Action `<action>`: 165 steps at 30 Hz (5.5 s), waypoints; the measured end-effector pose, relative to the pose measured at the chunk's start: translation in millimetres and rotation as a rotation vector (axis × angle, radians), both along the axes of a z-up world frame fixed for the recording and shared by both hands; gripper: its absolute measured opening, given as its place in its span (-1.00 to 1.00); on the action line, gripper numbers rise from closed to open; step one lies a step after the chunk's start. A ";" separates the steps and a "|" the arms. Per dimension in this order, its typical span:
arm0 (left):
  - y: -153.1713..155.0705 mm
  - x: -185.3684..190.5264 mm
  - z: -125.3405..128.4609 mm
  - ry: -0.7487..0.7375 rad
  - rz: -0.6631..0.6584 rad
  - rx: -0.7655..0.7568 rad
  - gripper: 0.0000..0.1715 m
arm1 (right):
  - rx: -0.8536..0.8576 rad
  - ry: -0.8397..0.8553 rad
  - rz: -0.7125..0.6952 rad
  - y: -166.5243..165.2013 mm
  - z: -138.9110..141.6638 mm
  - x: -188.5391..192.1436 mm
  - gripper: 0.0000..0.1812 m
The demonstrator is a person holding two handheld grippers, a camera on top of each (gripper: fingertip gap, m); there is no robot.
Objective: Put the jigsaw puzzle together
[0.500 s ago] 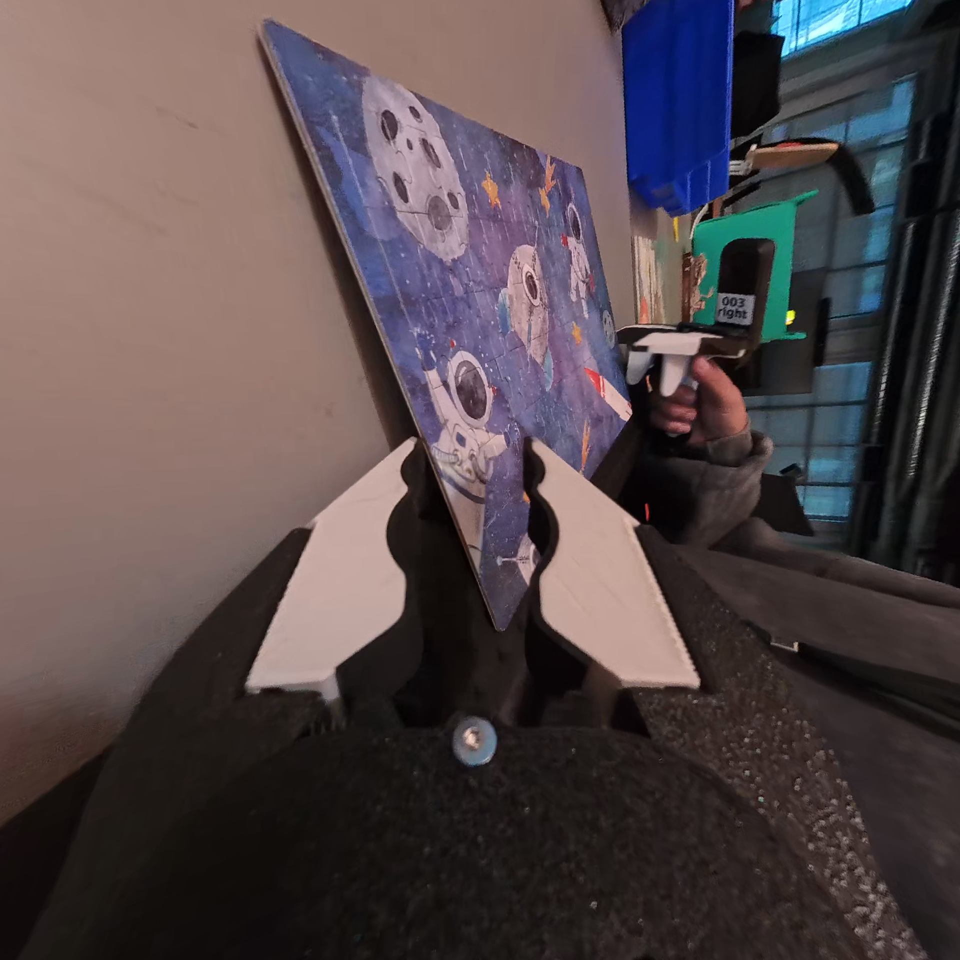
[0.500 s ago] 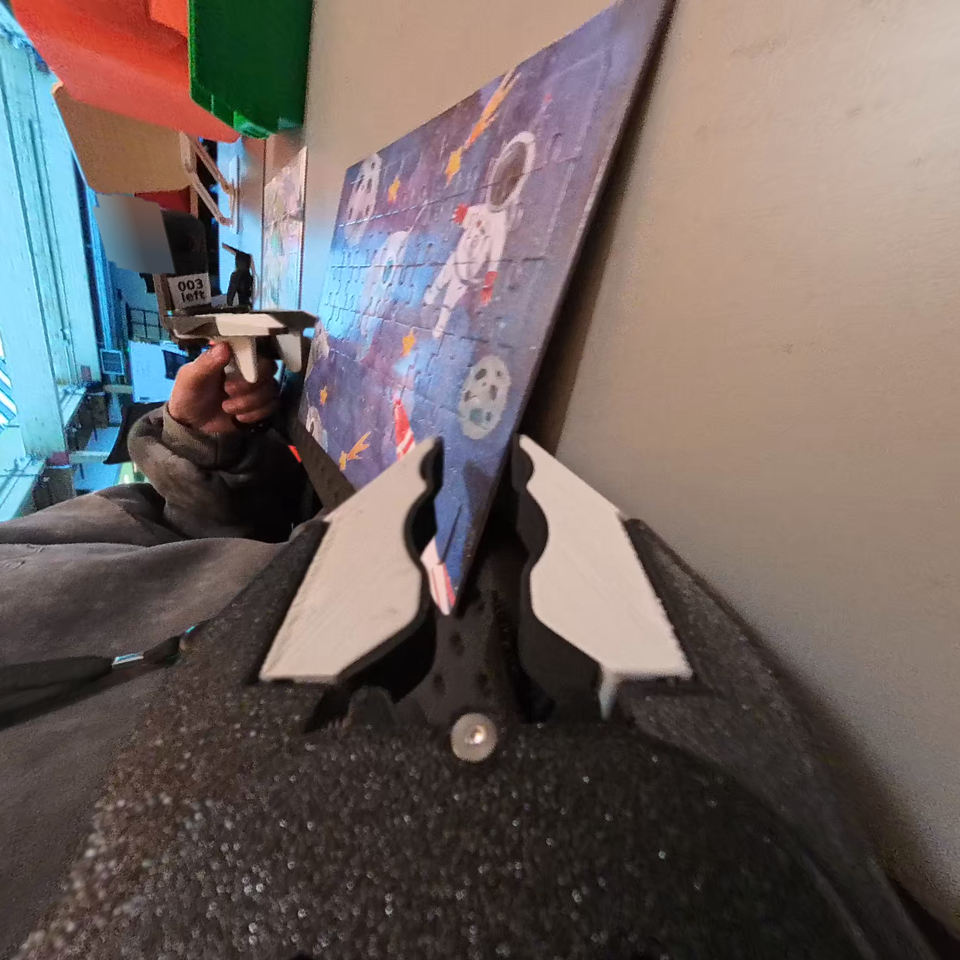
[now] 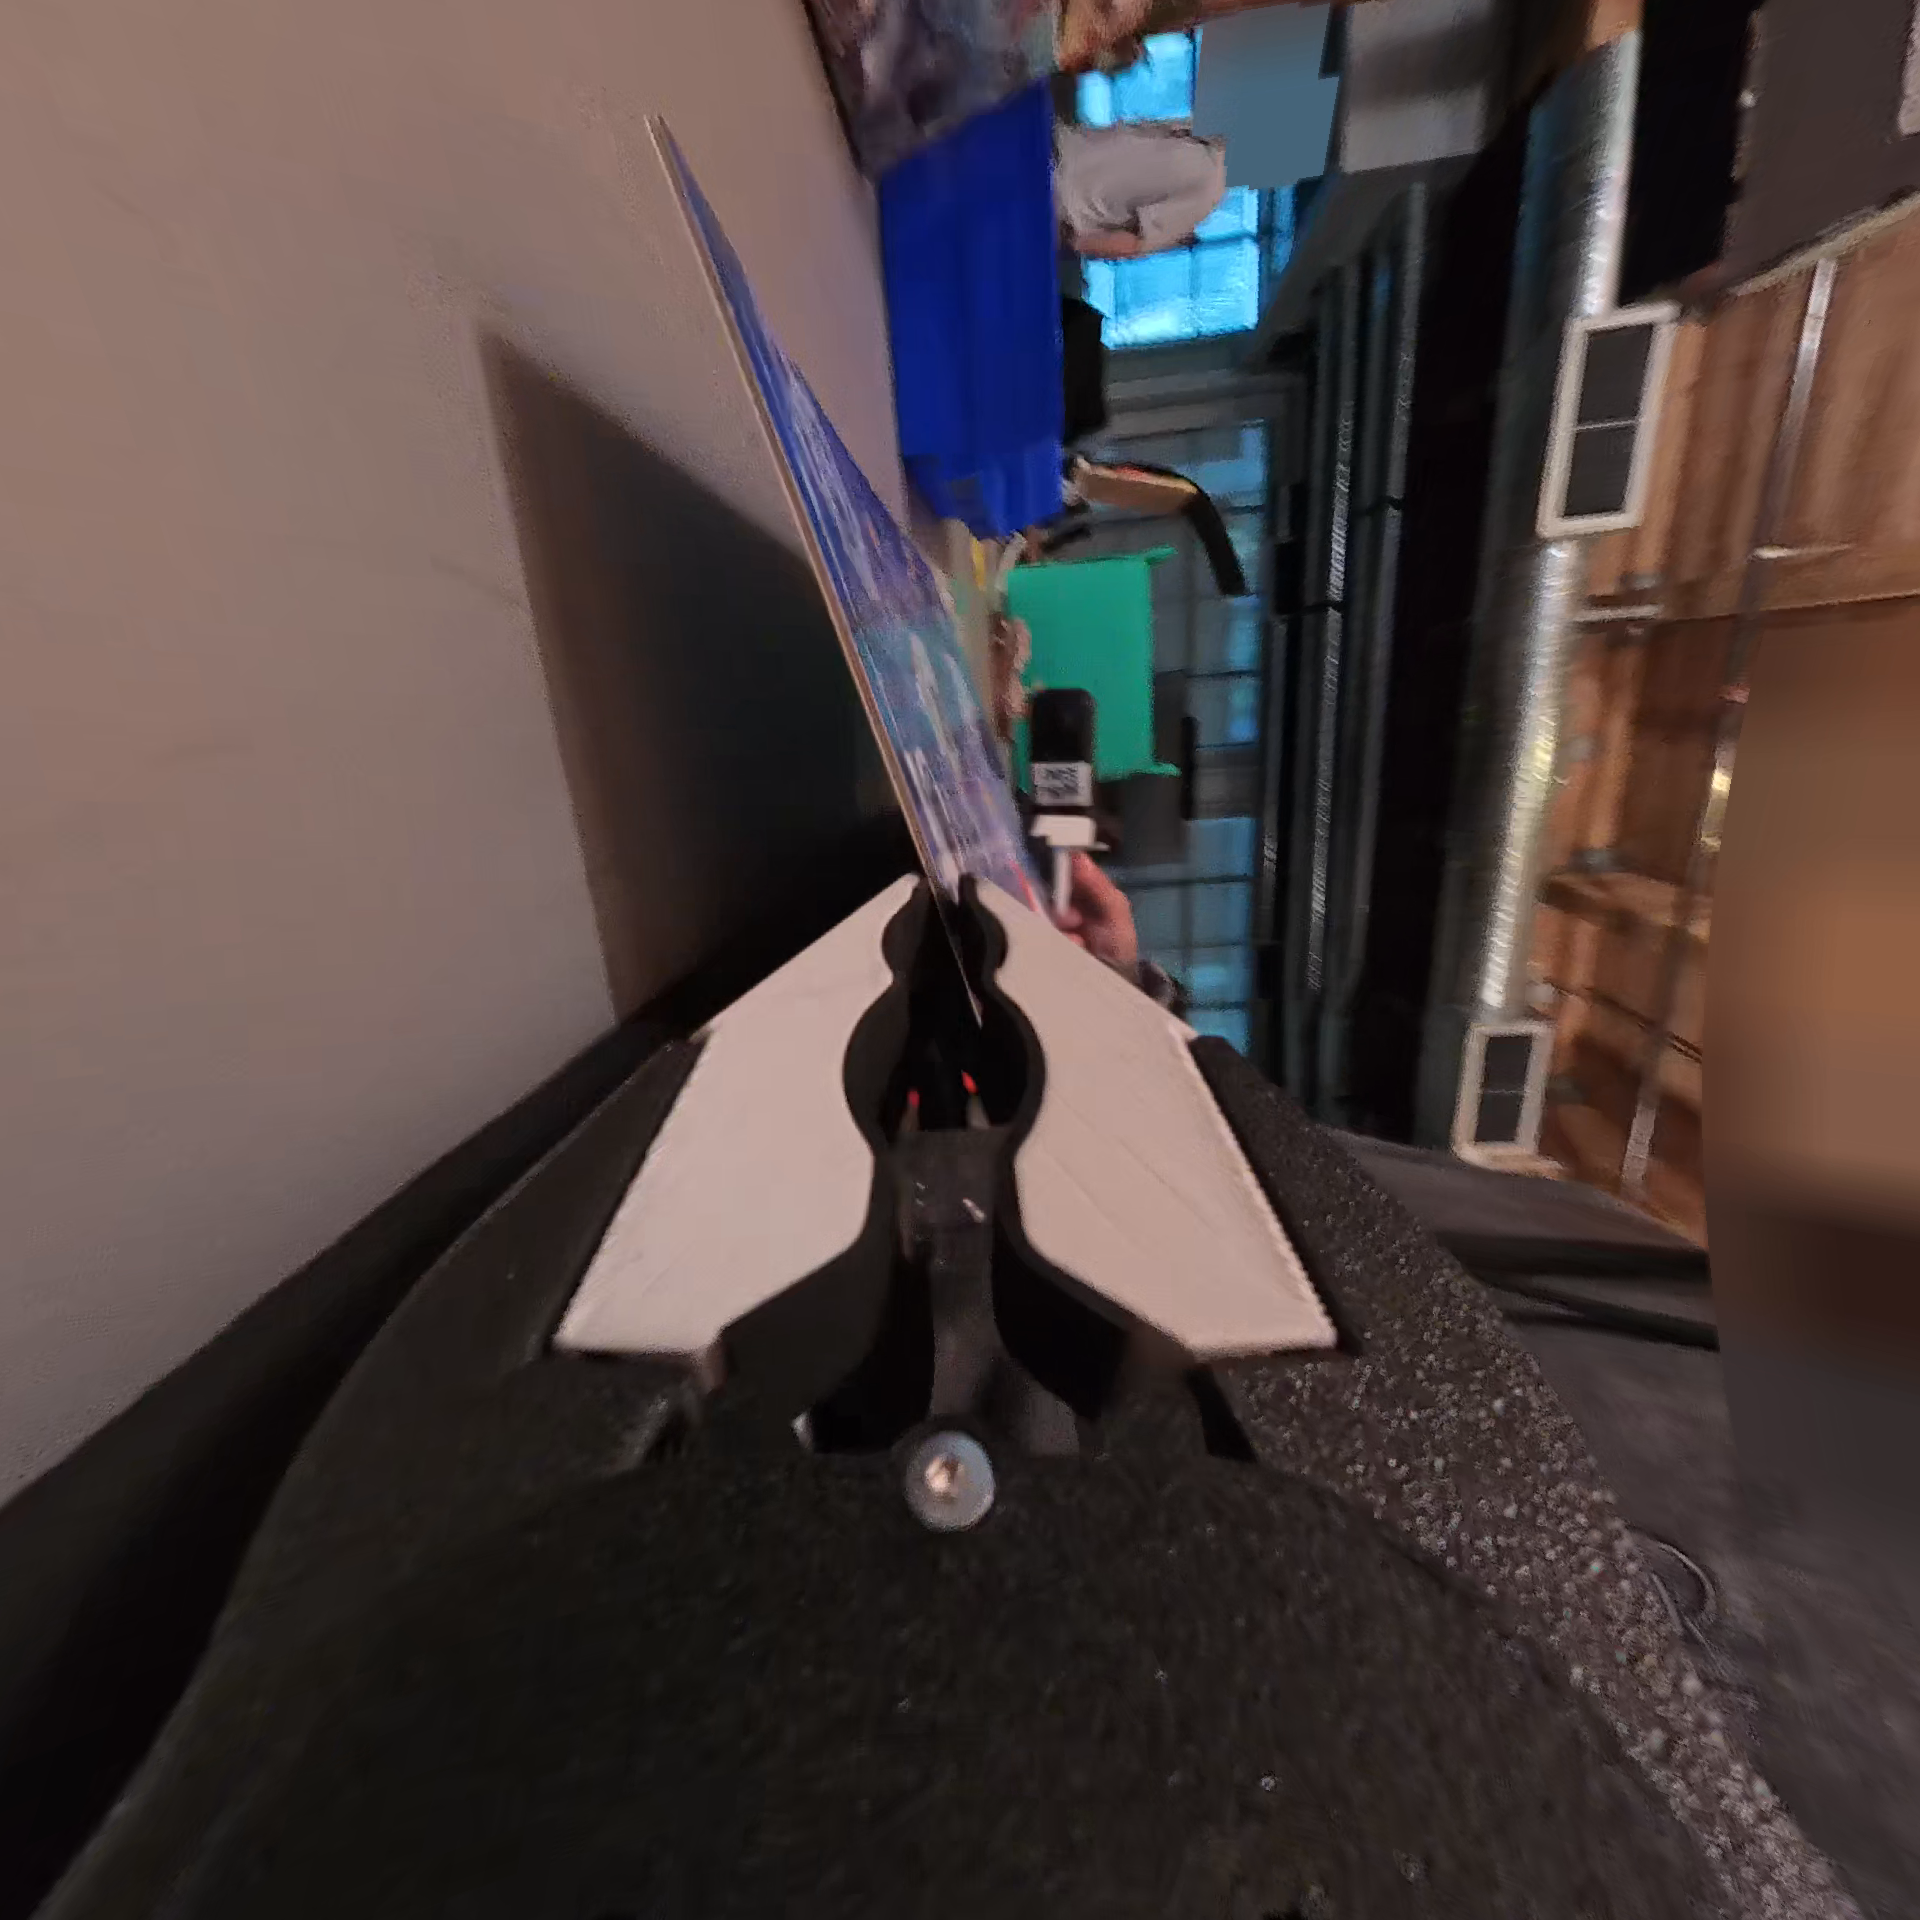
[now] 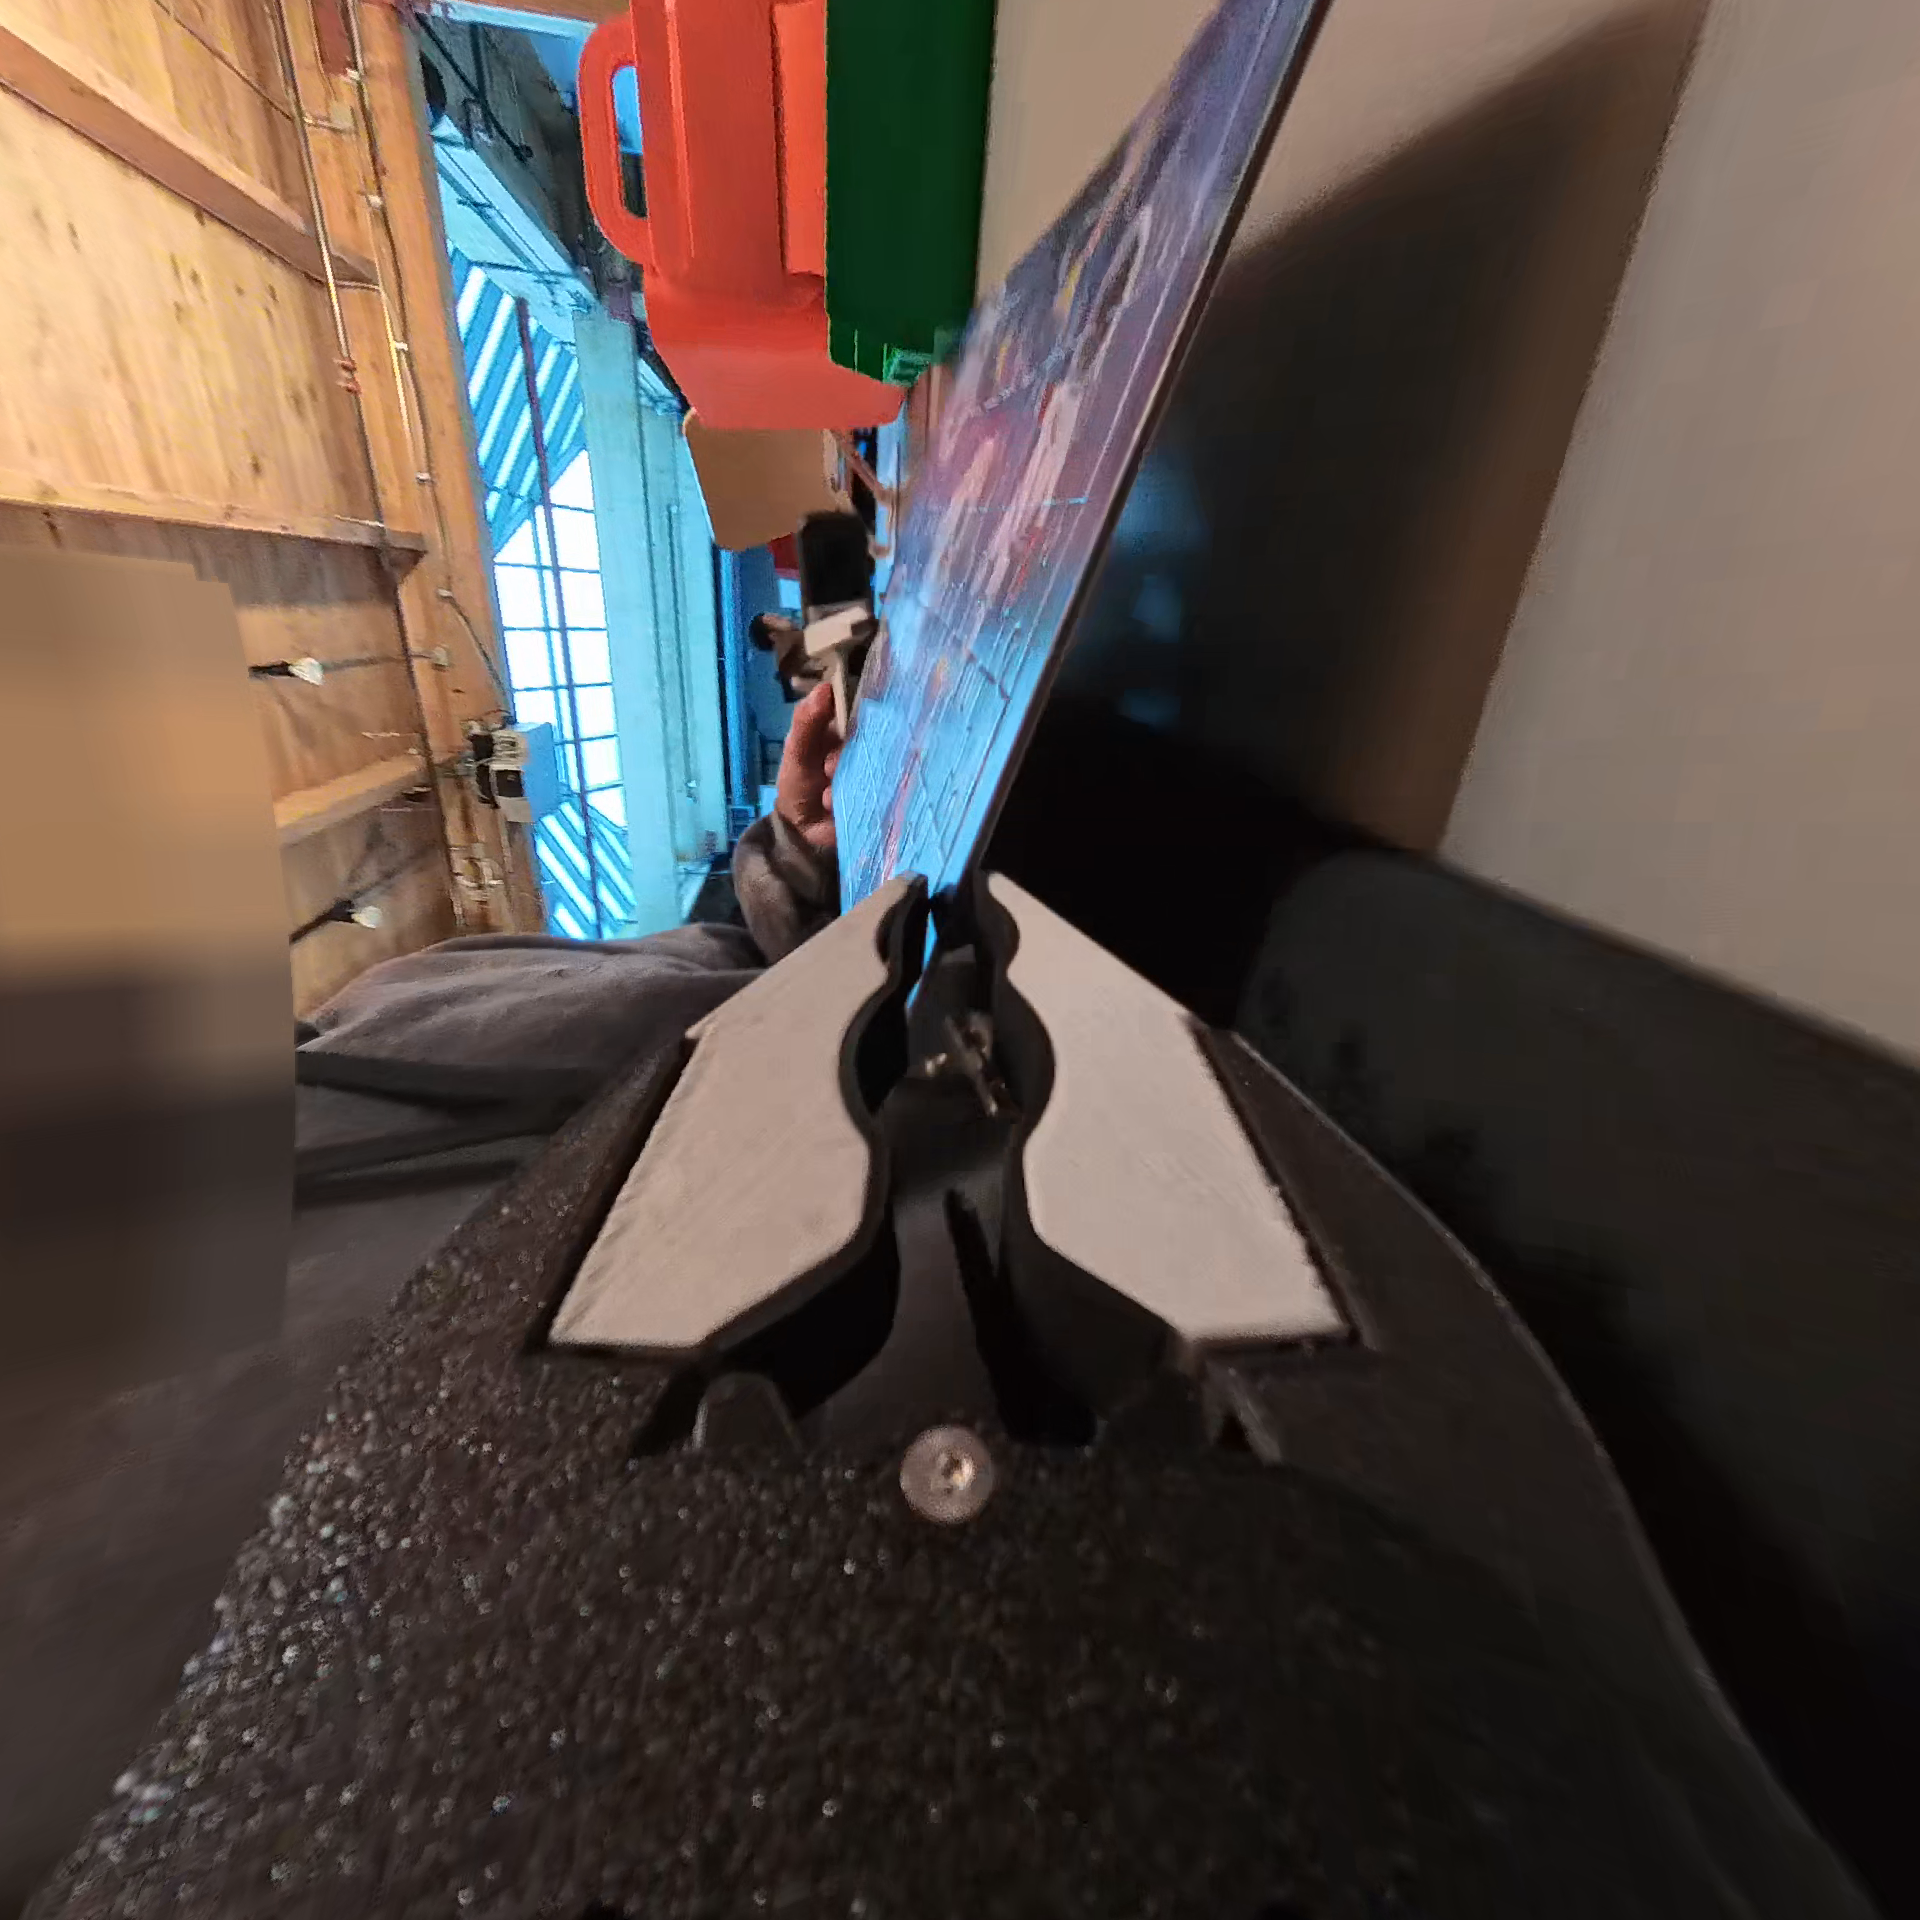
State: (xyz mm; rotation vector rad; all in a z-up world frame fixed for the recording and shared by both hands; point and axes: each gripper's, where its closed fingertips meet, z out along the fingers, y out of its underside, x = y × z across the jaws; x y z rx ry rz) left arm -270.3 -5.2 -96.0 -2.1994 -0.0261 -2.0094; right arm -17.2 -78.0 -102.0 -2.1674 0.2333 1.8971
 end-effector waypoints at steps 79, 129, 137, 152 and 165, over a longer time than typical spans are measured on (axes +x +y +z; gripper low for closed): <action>-72.6 444.5 -60.5 0.741 -0.515 0.732 -1.00 | 0.481 -1.363 -0.179 -46.9 -52.9 431.8 -1.00; 42.8 -490.0 -71.8 1.260 0.779 0.342 0.29 | 1.006 -0.597 0.672 213.3 -13.4 -465.7 0.05; 30.3 -481.3 -77.1 1.374 0.719 0.400 0.31 | 0.880 -0.660 0.548 241.8 -55.8 -493.8 -0.02; -76.6 -484.3 -62.7 1.090 0.979 0.233 -0.23 | 0.692 -0.418 0.578 199.3 -42.3 -533.6 -0.07; -123.2 -443.5 -68.7 0.102 0.892 0.123 -0.90 | 0.727 -0.418 0.699 170.7 -46.1 -561.4 -0.19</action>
